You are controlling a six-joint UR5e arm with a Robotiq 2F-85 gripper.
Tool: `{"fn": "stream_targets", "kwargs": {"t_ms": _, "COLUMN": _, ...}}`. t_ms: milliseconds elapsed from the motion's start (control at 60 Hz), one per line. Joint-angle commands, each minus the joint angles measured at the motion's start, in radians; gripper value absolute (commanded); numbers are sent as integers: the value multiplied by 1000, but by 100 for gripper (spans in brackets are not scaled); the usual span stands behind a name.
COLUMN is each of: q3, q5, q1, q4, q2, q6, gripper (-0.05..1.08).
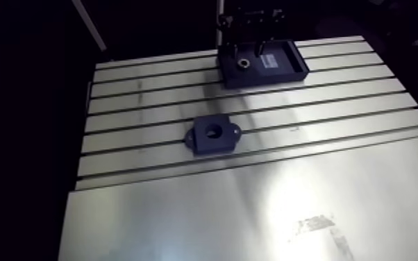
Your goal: Pick up the bearing and press it into the housing until flush.
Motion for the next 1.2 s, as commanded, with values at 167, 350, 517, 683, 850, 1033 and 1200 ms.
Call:
{"fn": "stream_targets", "kwargs": {"t_ms": 167, "q3": 8, "q5": 2, "q1": 0, "q4": -27, "q2": 12, "q6": 1, "gripper": 36}}
{"fn": "stream_targets", "kwargs": {"t_ms": 350, "q3": 9, "q5": 0, "q1": 0, "q4": -38, "q2": 17, "q6": 1, "gripper": 36}}
{"fn": "stream_targets", "kwargs": {"t_ms": 517, "q3": 12, "q5": 1, "q1": 2, "q4": -40, "q2": 17, "q6": 1, "gripper": 36}}
{"fn": "stream_targets", "kwargs": {"t_ms": 683, "q3": 12, "q5": -1, "q1": 0, "q4": -40, "q2": 21, "q6": 1, "gripper": 36}}
{"fn": "stream_targets", "kwargs": {"t_ms": 850, "q3": 15, "q5": 1, "q1": 2, "q4": -40, "q2": 23, "q6": 1, "gripper": 36}}
{"fn": "stream_targets", "kwargs": {"t_ms": 1033, "q3": 15, "q5": 1, "q1": 2, "q4": -40, "q2": 23, "q6": 1, "gripper": 36}}
{"fn": "stream_targets", "kwargs": {"t_ms": 1200, "q3": 17, "q5": 1, "q1": 2, "q4": -40, "q2": 23, "q6": 1, "gripper": 38}}
